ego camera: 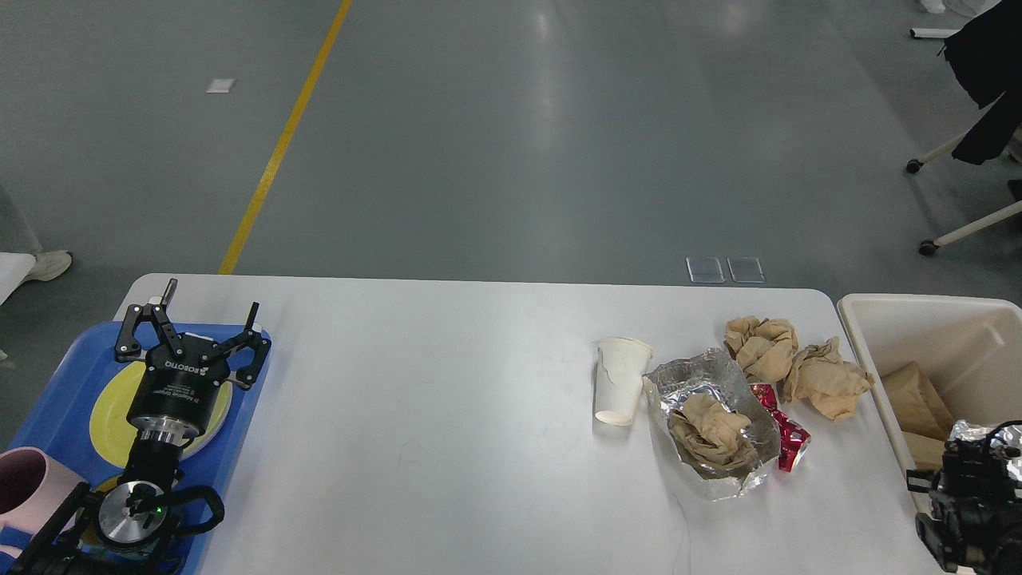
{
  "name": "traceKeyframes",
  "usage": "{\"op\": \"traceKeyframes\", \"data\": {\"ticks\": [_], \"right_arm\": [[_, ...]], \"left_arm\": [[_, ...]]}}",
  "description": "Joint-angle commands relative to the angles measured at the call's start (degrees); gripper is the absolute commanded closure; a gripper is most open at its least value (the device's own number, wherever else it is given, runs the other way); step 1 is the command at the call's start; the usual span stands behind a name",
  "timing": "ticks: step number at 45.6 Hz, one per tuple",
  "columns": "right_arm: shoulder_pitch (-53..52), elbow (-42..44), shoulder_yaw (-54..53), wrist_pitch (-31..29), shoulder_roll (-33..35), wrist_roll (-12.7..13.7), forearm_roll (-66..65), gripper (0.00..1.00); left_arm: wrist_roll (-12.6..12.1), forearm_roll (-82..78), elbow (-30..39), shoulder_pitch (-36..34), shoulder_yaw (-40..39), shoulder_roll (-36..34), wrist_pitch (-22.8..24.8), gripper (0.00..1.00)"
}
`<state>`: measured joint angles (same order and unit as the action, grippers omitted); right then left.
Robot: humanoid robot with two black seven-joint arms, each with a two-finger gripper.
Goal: Tidy desktop
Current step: 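Release the foil bag inside the white bin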
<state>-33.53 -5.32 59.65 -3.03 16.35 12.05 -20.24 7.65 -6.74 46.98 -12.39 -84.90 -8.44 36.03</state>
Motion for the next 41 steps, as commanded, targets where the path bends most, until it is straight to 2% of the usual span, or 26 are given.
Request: {"op": "traceKeyframes", "data": {"ticks": [1, 13, 14, 17, 18, 23, 24, 41], "right_arm": [[0.2, 0.1, -0.1, 0.1, 0.0, 0.0, -0.1, 1.0], [0.2, -0.2, -0.1, 0.1, 0.0, 0.1, 0.0, 1.0], [0.2, -0.2, -0.2, 0.1, 0.1, 0.1, 0.0, 0.93], [-0.1, -0.1, -0.1, 0.2, 0.2, 0.1, 0.0, 0.51], [-0.1, -0.1, -0.1, 0.2, 0.2, 0.1, 0.0, 0.42], [-0.2, 0.0, -0.1, 0.6, 0.2, 0.1, 0.1, 0.07], [-0.3, 0.0, -0.1, 0.6, 0.2, 0.1, 0.1, 0.03], [-0.4, 0.0, -0.3, 0.5, 0.2, 0.1, 0.2, 0.0]], "left_arm": [[0.0, 0.1, 0.0, 0.0, 0.0, 0.0, 0.0, 0.03], [0.0, 0.0, 0.0, 0.0, 0.0, 0.0, 0.0, 0.03], [0.0, 0.1, 0.0, 0.0, 0.0, 0.0, 0.0, 0.03], [0.0, 0.0, 0.0, 0.0, 0.0, 0.0, 0.0, 0.03], [0.0, 0.1, 0.0, 0.0, 0.0, 0.0, 0.0, 0.03], [0.0, 0.0, 0.0, -0.1, 0.0, 0.0, 0.0, 0.03], [0.0, 0.0, 0.0, 0.0, 0.0, 0.0, 0.0, 0.03], [0.0, 0.1, 0.0, 0.0, 0.0, 0.0, 0.0, 0.03]]}}
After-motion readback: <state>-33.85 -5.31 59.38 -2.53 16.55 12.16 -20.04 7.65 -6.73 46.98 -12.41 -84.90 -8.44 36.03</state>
